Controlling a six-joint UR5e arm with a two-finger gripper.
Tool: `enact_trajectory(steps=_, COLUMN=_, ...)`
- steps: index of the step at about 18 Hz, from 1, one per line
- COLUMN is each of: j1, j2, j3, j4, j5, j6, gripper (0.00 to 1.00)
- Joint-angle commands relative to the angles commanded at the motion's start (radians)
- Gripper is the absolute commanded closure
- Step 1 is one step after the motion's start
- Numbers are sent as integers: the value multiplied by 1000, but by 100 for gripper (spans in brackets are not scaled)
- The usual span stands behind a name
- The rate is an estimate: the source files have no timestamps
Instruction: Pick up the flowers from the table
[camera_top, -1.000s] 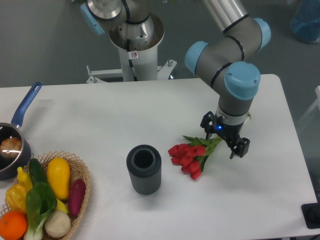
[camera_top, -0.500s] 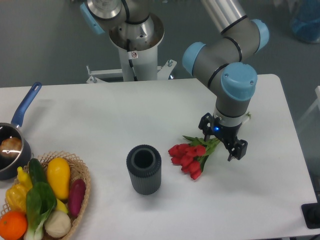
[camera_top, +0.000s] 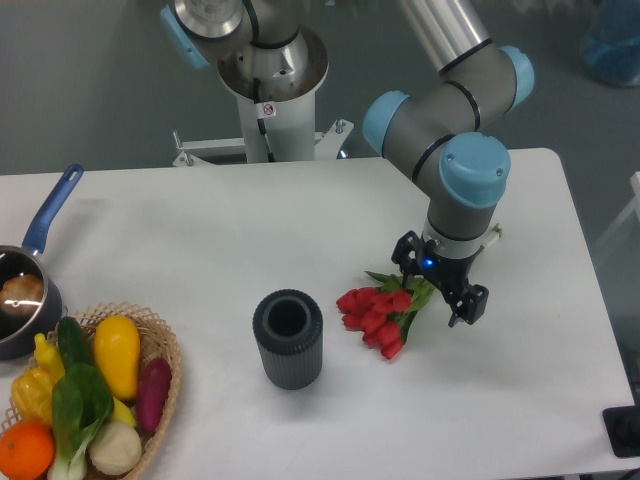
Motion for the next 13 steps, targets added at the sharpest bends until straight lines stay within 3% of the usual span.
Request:
enact_trajectory(steps=7, j1=43, j2=5, j3=-37, j4=-5, j5=5, j6=198, gripper=0)
enact_trajectory(steps=13, j1=86, j2=14, j3=-75, j4=-9, j5=6, j6=206, gripper=0)
